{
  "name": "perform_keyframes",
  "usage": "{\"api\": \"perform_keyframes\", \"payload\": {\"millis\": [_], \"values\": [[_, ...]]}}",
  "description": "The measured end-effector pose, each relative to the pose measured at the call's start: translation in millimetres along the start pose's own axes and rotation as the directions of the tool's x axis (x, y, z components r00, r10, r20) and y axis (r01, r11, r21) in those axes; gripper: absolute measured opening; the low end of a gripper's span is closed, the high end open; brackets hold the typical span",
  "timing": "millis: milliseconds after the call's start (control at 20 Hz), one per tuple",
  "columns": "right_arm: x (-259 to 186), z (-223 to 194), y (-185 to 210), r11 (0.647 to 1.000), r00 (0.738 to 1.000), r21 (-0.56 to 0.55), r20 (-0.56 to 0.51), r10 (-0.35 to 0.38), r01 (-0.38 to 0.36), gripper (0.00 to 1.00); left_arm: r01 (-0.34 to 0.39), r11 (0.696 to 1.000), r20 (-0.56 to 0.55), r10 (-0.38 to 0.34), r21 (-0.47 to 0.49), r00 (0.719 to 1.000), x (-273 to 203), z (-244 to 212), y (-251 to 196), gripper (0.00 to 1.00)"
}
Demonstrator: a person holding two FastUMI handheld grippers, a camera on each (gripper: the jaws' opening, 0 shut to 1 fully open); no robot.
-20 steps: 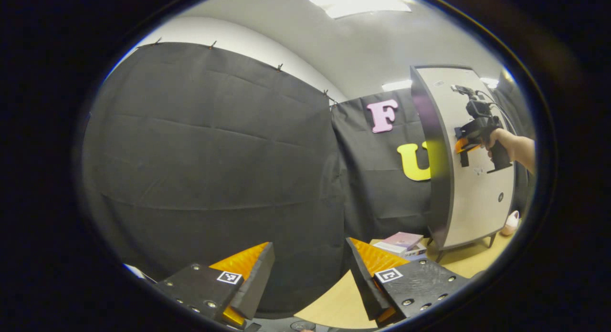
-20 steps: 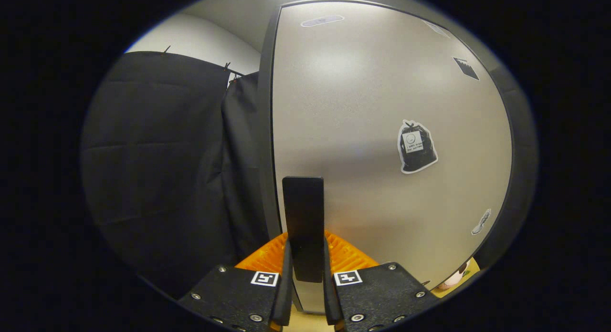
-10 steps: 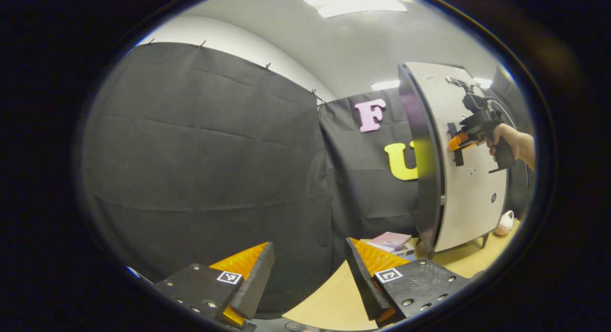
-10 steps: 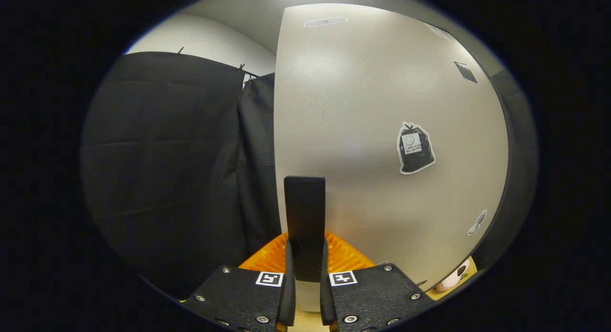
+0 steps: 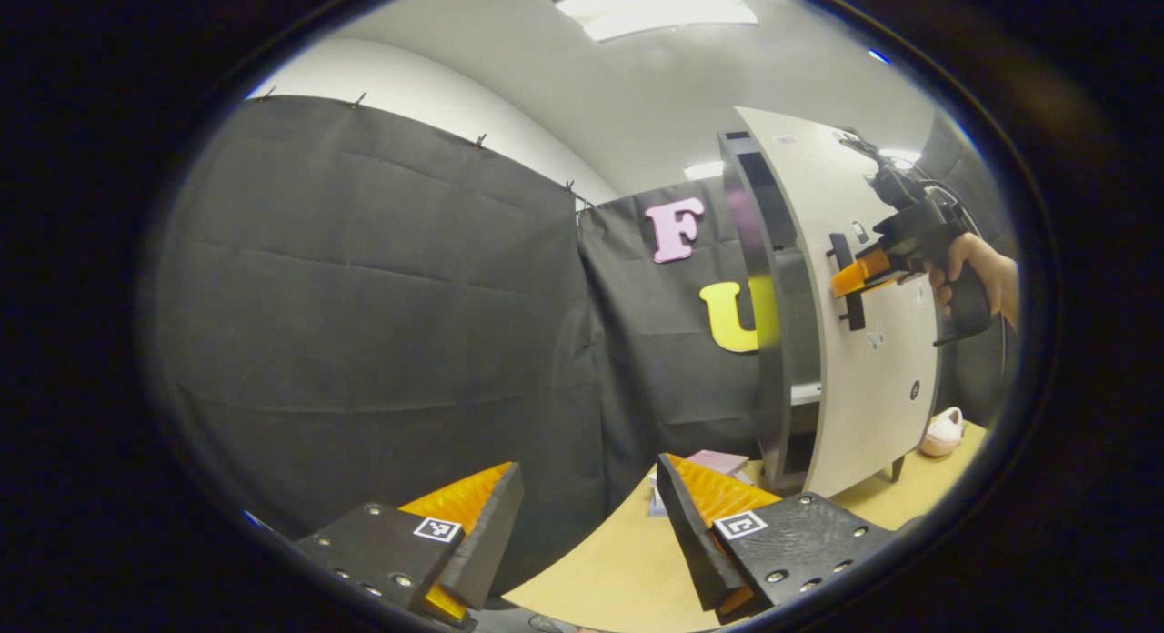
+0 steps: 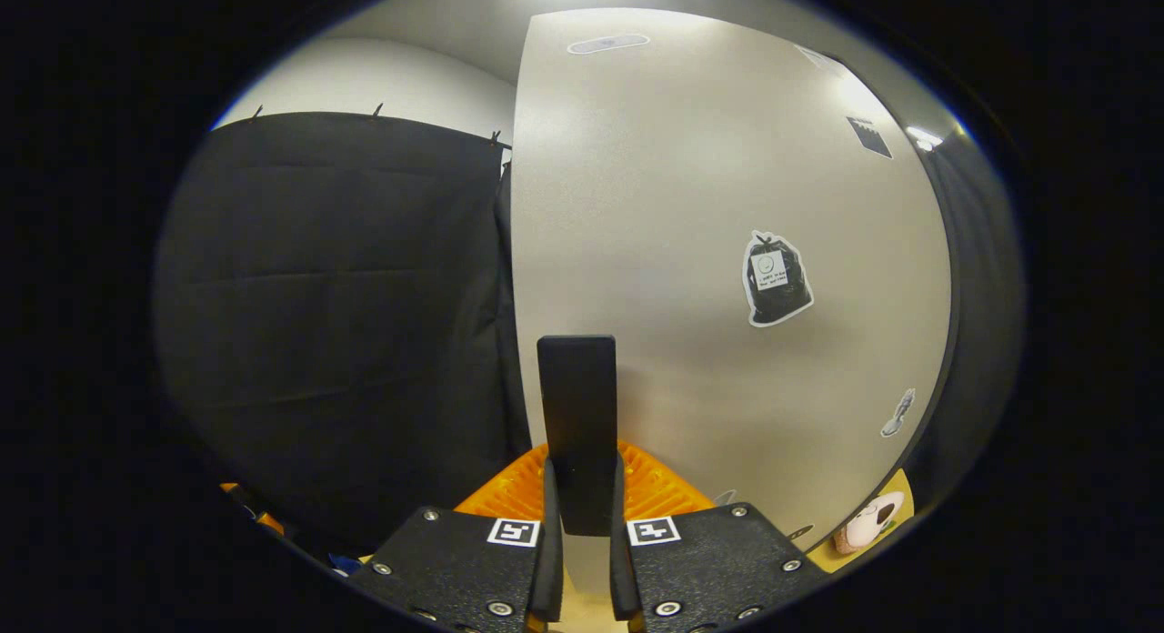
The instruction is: Open the cabinet door with the right hand, grasp the bottle in the cabinet with the left hand and place it on the coaster, then close the cabinet door with the right hand.
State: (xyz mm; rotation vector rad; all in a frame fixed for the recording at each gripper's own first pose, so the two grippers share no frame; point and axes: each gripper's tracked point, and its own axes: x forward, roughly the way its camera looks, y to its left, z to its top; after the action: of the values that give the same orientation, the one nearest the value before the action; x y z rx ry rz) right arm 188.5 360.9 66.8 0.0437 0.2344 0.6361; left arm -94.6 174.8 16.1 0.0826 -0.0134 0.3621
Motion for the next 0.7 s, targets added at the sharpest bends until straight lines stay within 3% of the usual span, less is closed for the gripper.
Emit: {"api": "perform_keyframes", "payload": {"millis": [100,200,350,400,450,550,650,700], "values": [[-4,0,-1,1.0,1.0,-0.001,0.004,0.019,-0.019,0.2,0.01,1.0,-0.003,-0.01,0.015,1.0,-4,0,-8,0.85],[-7,-1,-2,0.999,0.999,0.003,0.007,0.033,-0.033,0.2,0.019,1.0,0.001,-0.019,0.02,1.0,-7,4,-18,0.89],[-12,-4,-7,0.999,0.999,0.003,0.008,0.049,-0.049,0.21,0.043,0.999,0.018,-0.043,0.02,0.999,-13,14,-33,0.89],[-13,-4,-8,0.998,0.998,0.004,0.009,0.055,-0.055,0.21,0.054,0.998,0.023,-0.055,0.024,0.998,-16,15,-40,0.85],[-15,-5,-10,0.998,0.998,0.005,0.011,0.061,-0.061,0.21,0.067,0.997,0.025,-0.068,0.027,0.997,-20,17,-45,0.89],[-17,-6,-13,0.997,0.997,0.003,0.013,0.071,-0.071,0.21,0.089,0.996,0.027,-0.09,0.026,0.996,-25,19,-59,0.89],[-22,-6,-15,0.997,0.997,-0.003,0.017,0.078,-0.078,0.21,0.115,0.993,0.028,-0.116,0.018,0.993,-28,20,-77,0.85],[-24,-7,-16,0.997,0.997,-0.002,0.017,0.082,-0.082,0.21,0.129,0.992,0.028,-0.13,0.015,0.991,-29,19,-86,0.89]]}}
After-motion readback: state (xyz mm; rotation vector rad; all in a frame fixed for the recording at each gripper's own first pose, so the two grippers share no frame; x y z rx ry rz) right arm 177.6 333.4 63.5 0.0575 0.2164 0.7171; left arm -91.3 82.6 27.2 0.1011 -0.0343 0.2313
